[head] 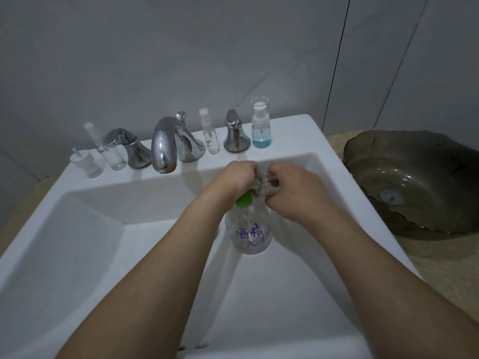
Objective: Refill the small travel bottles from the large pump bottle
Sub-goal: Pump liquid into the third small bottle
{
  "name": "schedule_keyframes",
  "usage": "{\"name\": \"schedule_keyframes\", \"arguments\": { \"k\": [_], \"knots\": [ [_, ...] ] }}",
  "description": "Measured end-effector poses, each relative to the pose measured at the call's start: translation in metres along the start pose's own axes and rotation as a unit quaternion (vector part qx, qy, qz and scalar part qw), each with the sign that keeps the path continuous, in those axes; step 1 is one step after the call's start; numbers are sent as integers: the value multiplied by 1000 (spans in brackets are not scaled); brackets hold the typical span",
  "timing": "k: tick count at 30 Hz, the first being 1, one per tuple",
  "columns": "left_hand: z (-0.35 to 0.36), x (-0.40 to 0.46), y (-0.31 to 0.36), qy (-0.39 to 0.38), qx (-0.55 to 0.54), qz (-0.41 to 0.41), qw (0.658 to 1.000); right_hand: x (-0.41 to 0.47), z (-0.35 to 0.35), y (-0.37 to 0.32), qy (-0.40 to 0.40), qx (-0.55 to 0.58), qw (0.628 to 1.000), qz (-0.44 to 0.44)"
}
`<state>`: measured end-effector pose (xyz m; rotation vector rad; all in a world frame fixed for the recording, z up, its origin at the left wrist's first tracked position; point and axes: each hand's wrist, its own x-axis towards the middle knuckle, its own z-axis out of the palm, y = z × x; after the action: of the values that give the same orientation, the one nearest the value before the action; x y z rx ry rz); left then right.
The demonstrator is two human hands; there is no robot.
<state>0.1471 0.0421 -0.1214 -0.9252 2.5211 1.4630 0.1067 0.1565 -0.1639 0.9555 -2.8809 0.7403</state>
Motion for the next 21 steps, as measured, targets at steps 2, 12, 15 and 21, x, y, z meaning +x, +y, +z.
{"name": "schedule_keyframes", "arguments": {
  "k": [2,12,15,21],
  "knots": [
    [0,1,0,-4,-1,0,1000,0,0,-1,-4,4,1000,4],
    [-13,1,9,-55,-48,-7,997,-1,-5,-4,32,44,999,-6],
    [-20,5,8,-73,-45,-20,996,-1,-4,-1,17,62,998,-1],
    [-22,3,6,-107,-28,-51,992,1,0,0,24,53,998,4]
  ]
}}
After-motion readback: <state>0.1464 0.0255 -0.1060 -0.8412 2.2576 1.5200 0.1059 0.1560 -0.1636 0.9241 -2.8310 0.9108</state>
